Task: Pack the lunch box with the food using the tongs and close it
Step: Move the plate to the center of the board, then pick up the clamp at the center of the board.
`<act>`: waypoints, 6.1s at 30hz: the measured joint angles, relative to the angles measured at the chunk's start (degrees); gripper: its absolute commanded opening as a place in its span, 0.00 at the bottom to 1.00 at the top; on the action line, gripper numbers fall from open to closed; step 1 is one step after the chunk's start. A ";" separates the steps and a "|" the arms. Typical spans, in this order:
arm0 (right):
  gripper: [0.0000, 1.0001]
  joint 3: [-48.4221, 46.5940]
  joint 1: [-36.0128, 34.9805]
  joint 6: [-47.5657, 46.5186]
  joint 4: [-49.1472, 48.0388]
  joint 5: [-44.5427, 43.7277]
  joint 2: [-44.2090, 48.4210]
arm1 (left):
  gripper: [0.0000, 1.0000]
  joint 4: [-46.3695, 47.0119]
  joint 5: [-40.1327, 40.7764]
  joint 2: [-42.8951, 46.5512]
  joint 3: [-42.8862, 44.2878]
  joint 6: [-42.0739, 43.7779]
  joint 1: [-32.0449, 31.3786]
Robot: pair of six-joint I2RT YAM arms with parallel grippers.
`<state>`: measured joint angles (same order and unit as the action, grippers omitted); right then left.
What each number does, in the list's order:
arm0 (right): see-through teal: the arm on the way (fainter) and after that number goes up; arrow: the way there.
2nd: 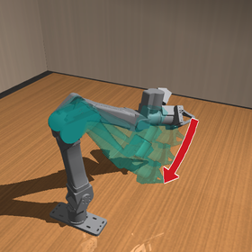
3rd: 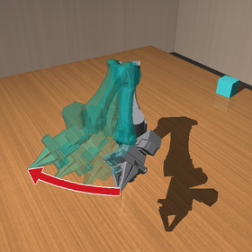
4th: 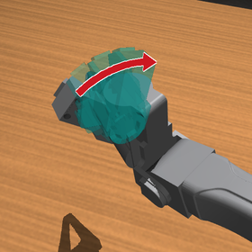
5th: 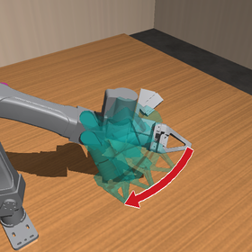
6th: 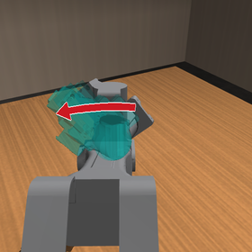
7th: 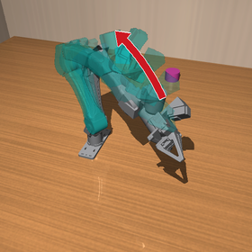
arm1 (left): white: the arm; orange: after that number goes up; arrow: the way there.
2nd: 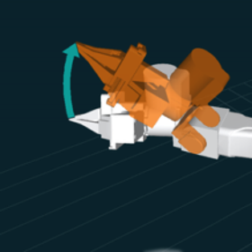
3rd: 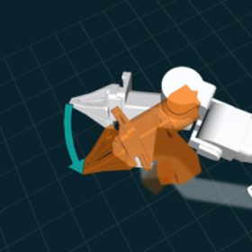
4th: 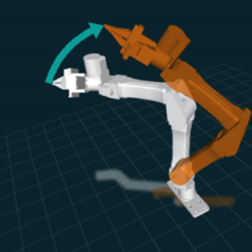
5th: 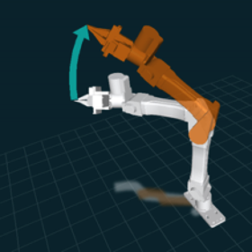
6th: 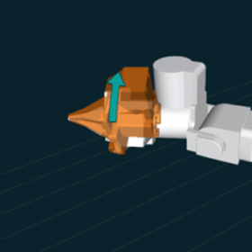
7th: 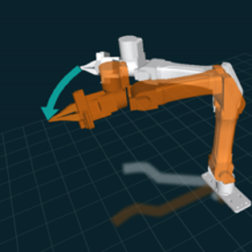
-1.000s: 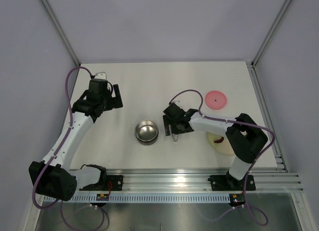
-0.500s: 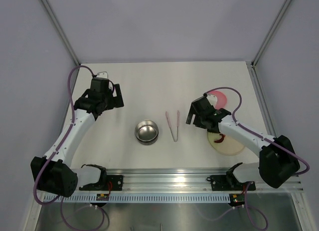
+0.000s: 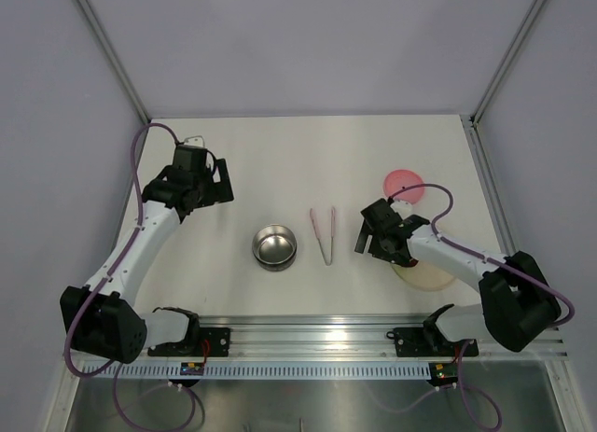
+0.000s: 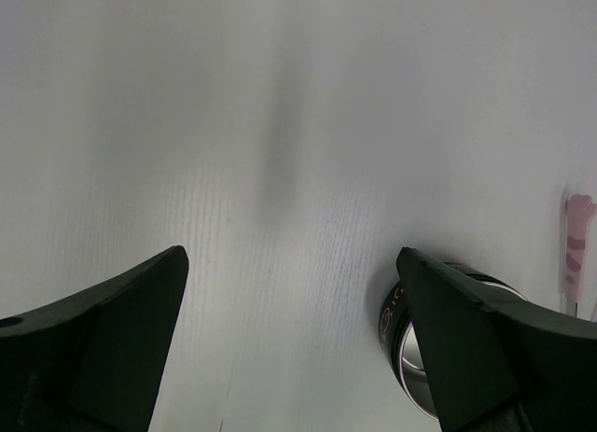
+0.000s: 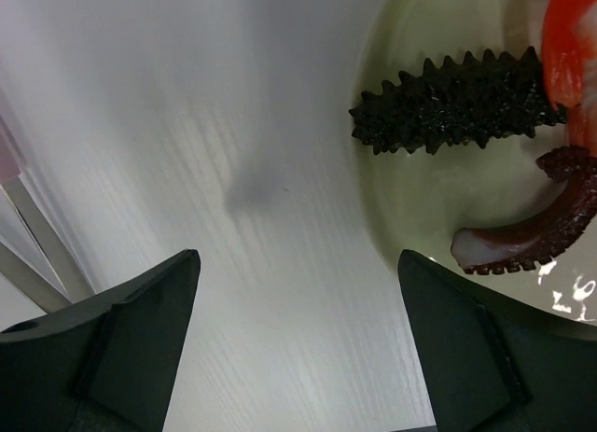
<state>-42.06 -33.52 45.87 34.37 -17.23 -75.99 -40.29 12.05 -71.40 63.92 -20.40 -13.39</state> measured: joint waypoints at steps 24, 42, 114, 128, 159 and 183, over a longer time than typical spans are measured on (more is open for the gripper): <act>0.94 -17.51 0.31 -12.79 -9.11 8.87 -22.84 | 0.99 -0.79 0.22 -0.35 0.02 -0.46 -0.39; 0.96 -23.52 -1.40 -12.11 -8.28 11.26 -14.40 | 0.99 -0.87 0.79 -1.05 0.24 -0.44 -0.39; 0.99 -30.77 -0.52 -24.24 -5.64 1.05 -33.16 | 0.99 -0.90 0.63 -2.32 -0.04 0.42 -0.92; 0.99 -26.58 -14.45 -25.00 -6.10 6.49 -18.34 | 0.99 -3.10 0.33 -2.32 1.88 0.44 -1.18; 0.54 -26.18 -19.74 -22.56 -12.61 1.62 -32.41 | 0.99 -3.34 0.37 -0.22 1.18 0.50 -1.18; 0.52 -9.53 -19.74 -22.84 -5.25 4.72 -9.20 | 0.99 -3.32 0.26 -0.22 1.16 0.81 -1.18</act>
<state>-51.59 -53.25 23.03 29.12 -12.51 -85.19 -43.62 12.32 -71.61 65.08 -19.59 -14.57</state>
